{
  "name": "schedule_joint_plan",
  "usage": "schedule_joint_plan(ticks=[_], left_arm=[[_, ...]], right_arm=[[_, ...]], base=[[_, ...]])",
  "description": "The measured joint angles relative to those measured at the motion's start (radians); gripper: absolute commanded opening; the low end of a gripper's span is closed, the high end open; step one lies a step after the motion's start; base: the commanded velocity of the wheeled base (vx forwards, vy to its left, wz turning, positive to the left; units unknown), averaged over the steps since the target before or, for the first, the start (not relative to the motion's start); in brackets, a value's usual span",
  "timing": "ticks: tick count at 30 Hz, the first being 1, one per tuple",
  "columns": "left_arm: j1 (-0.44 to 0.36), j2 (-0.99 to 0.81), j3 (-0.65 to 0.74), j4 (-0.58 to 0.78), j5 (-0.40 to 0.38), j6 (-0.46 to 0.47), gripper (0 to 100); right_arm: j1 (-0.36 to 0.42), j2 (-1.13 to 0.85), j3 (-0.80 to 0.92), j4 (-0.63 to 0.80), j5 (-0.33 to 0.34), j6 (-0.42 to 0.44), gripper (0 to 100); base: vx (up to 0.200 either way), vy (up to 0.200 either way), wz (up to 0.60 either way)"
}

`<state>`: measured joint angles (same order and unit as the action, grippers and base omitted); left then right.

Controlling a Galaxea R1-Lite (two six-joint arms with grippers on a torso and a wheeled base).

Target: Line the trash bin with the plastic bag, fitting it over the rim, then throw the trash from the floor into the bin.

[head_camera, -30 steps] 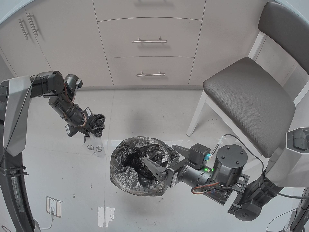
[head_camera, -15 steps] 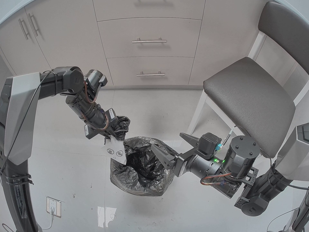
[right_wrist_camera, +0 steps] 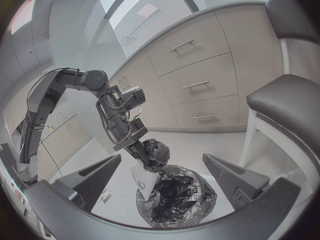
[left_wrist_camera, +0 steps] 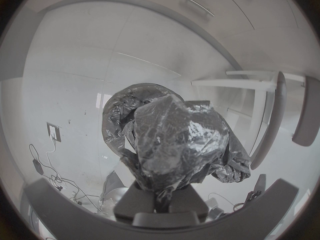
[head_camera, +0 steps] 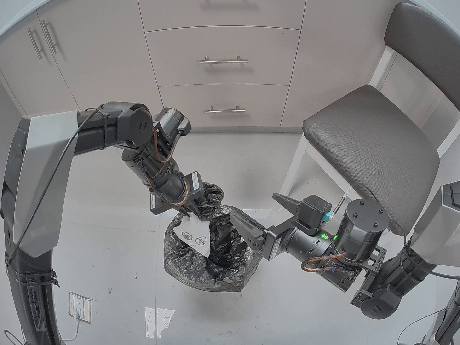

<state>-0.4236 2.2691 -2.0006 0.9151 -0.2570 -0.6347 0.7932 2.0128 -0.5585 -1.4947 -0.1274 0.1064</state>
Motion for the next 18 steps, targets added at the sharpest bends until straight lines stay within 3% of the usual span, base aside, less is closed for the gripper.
schedule_joint_plan(ticks=[18], left_arm=[[-0.036,0.073,0.000,-0.037,0.018,0.046,0]], right_arm=[[-0.003,0.011,-0.002,-0.002,-0.001,-0.001,100]], base=[[0.000,0.000,0.00]])
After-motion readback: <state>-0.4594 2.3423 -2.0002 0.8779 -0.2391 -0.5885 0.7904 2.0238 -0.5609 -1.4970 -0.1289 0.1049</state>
